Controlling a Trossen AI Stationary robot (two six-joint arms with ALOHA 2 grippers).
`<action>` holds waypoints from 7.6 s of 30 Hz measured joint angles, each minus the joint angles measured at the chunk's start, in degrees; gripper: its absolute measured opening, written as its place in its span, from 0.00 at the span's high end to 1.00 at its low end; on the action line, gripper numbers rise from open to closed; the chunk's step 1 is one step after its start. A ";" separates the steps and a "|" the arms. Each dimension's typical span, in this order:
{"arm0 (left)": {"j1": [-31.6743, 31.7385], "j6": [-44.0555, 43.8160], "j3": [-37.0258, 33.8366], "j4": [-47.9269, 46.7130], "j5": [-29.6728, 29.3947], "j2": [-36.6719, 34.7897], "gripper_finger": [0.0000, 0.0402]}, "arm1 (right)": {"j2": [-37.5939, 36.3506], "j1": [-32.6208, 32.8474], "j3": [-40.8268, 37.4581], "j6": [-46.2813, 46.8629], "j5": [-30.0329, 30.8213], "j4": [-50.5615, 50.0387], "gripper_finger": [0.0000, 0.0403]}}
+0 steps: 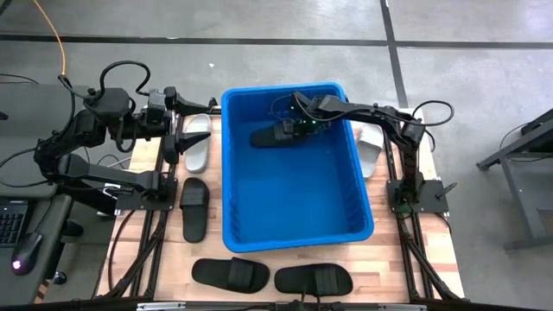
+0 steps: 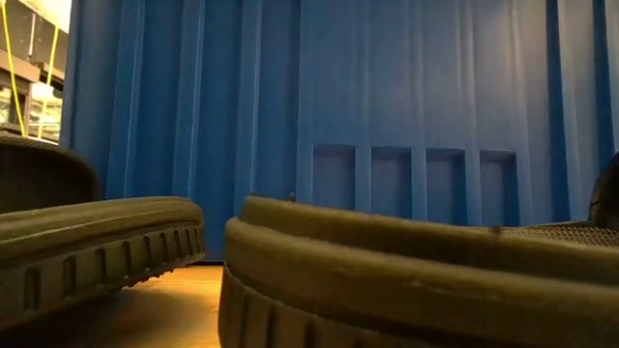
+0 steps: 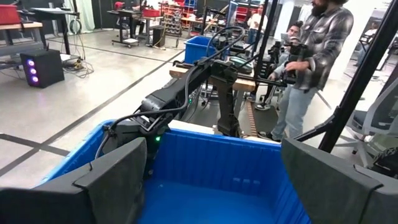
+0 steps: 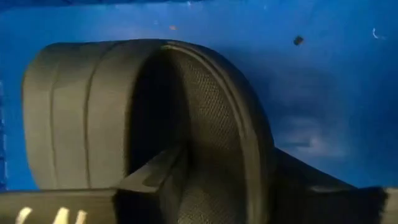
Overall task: Pick and place slides into bin
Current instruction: Put the black slipper into the bin
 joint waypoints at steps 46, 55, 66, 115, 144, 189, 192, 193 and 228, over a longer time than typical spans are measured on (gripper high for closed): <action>0.00 4.50 0.00 0.07 -0.32 0.04 0.11 | 0.27 -1.02 0.11 -8.36 -7.98 5.26 0.26; 0.00 5.37 0.00 0.07 -0.35 0.04 0.11 | 0.21 -1.66 0.11 -7.97 -14.94 1.92 0.25; 0.00 5.53 0.00 0.13 -1.63 0.00 0.11 | -3.61 -1.55 0.11 -8.17 -25.91 2.93 0.25; 0.00 -2.64 0.00 -2.04 4.11 4.55 0.11 | -44.24 29.52 0.15 -14.16 -14.06 -9.06 0.25; -31.36 -12.97 -0.96 -45.16 -4.77 15.11 0.11 | -45.65 37.84 0.09 -20.13 -3.62 -14.93 0.25; -49.99 -23.18 -31.17 -47.94 4.34 26.32 0.11 | -45.62 37.84 0.09 -23.66 2.35 -15.79 0.25; -48.18 -21.16 -32.21 -41.36 9.29 26.32 0.11 | -45.62 37.82 0.09 -23.08 2.52 -15.89 0.25; -48.21 -20.96 -32.35 -39.23 10.59 26.32 0.11 | -45.62 37.84 0.09 -22.98 2.65 -15.98 0.25; -50.06 2.73 -32.41 -30.70 -2.17 38.98 0.11 | -43.28 37.84 0.02 -9.35 10.27 -16.06 0.25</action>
